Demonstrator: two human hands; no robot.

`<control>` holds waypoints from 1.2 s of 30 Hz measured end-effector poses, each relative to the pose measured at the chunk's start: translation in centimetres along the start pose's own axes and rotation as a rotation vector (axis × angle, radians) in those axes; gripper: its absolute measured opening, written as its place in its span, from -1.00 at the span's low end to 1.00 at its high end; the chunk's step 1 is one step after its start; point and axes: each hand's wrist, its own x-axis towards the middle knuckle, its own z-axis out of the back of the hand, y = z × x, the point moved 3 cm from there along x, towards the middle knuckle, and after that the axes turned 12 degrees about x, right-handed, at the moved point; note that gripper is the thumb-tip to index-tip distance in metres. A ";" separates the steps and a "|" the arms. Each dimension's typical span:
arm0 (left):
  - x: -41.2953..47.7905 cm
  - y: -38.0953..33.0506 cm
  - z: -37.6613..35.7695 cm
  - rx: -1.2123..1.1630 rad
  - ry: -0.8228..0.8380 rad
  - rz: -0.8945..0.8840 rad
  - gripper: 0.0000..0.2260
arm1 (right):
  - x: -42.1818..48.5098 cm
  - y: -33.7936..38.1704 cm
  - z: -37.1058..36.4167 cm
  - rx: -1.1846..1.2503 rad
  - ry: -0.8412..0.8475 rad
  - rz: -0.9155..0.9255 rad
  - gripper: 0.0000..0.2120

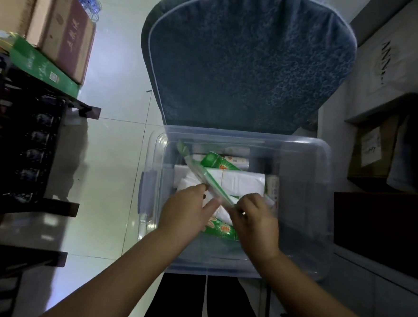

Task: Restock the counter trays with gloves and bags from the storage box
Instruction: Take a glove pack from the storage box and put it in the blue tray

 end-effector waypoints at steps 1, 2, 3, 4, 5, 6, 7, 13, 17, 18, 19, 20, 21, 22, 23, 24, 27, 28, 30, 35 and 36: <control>-0.1 -0.5 0.3 -0.143 0.013 0.069 -0.61 | -0.2 0.9 0.0 0.006 0.004 0.037 -0.82; -0.3 -0.9 0.6 -0.274 0.011 0.144 -0.60 | -0.4 1.8 -0.1 0.016 0.007 0.065 -0.86; -0.4 -1.2 0.9 -0.376 -0.006 0.208 -0.62 | -0.6 2.7 -0.3 0.024 0.009 0.093 -0.90; -0.6 -1.3 1.1 -0.437 -0.030 0.253 -0.67 | -0.7 3.3 -0.4 0.033 0.010 0.124 -0.93; -0.8 -1.3 1.3 -0.474 -0.049 0.281 -0.74 | -0.8 3.9 -0.5 0.044 0.014 0.150 -0.94; -0.9 -1.3 1.6 -0.479 -0.071 0.295 -0.81 | -0.8 4.2 -0.6 0.053 0.029 0.173 -0.93; -1.0 -1.2 1.9 -0.470 -0.095 0.305 -0.86 | -0.8 4.4 -0.6 0.054 0.060 0.197 -0.91; -0.6 2.1 4.3 -0.377 -0.236 0.348 -0.86 | 0.5 0.8 0.1 -0.045 0.190 0.171 -0.92; -0.3 5.1 5.0 -0.245 -0.330 0.313 -0.84 | 4.8 -5.5 -0.8 -0.172 0.243 -0.100 -0.84; -0.2 5.8 4.9 -0.213 -0.347 0.316 -0.84 | 5.9 -7.0 -1.4 -0.198 0.267 -0.127 -0.79; 0.0 6.5 4.8 -0.188 -0.361 0.323 -0.84 | 6.9 -8.2 -2.3 -0.217 0.296 -0.136 -0.75; 0.1 7.1 4.5 -0.172 -0.371 0.327 -0.85 | 7.8 -9.2 -3.3 -0.228 0.329 -0.141 -0.72; 0.3 7.6 4.3 -0.170 -0.380 0.329 -0.85 | 8.5 -10.1 -4.4 -0.238 0.367 -0.149 -0.68; 0.5 8.0 4.0 -0.177 -0.384 0.328 -0.85 | 9.0 -10.9 -5.5 -0.252 0.406 -0.161 -0.64; 0.6 8.3 3.7 -0.195 -0.382 0.326 -0.84 | 9.2 -11.5 -6.4 -0.271 0.443 -0.176 -0.61; 0.8 8.5 3.4 -0.215 -0.375 0.324 -0.84 | 9.2 -12.0 -7.1 -0.291 0.476 -0.189 -0.57; 1.1 8.6 2.9 -0.196 -0.370 0.302 -0.82 | 7.9 -12.7 -8.1 -0.404 0.547 -0.189 -0.61; 1.2 8.5 2.8 -0.184 -0.372 0.297 -0.81 | 7.4 -12.7 -8.2 -0.461 0.563 -0.177 -0.66; 1.3 8.3 2.8 -0.201 -0.368 0.293 -0.81 | 7.0 -12.4 -8.1 -0.580 0.587 -0.128 -0.76; 1.7 8.8 2.2 -0.246 -0.351 0.287 -0.81 | 9.9 -13.2 -8.0 -0.522 0.434 -0.220 -0.75; 1.8 9.0 2.1 -0.249 -0.354 0.285 -0.80 | 10.6 -13.4 -8.2 -0.489 0.403 -0.253 -0.74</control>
